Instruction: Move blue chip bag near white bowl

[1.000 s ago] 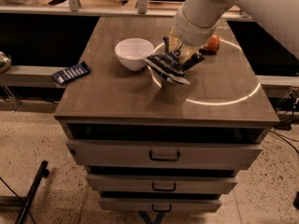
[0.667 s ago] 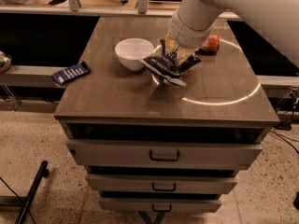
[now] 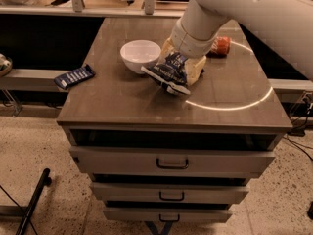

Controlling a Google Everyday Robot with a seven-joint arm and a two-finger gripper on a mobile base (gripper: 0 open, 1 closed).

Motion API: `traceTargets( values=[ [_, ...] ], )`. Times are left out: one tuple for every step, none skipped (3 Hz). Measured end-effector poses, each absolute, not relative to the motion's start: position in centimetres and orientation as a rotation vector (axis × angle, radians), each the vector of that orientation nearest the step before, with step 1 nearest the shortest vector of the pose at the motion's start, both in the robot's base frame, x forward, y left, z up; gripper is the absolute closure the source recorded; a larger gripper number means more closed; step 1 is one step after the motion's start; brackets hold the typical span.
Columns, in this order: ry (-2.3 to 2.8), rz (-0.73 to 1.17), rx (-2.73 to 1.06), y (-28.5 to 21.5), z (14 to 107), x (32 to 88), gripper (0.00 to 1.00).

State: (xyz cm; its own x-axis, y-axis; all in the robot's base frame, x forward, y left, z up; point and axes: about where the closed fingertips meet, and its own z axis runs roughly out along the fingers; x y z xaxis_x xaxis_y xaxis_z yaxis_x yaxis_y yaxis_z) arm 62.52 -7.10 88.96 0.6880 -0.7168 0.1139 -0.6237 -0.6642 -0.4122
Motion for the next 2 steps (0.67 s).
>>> traceTargets(
  values=[
    [1.062, -0.347, -2.541, -7.5, 89.2, 62.2, 0.00],
    [1.104, -0.351, -2.477, -10.2, 91.8, 62.1, 0.00]
  ],
)
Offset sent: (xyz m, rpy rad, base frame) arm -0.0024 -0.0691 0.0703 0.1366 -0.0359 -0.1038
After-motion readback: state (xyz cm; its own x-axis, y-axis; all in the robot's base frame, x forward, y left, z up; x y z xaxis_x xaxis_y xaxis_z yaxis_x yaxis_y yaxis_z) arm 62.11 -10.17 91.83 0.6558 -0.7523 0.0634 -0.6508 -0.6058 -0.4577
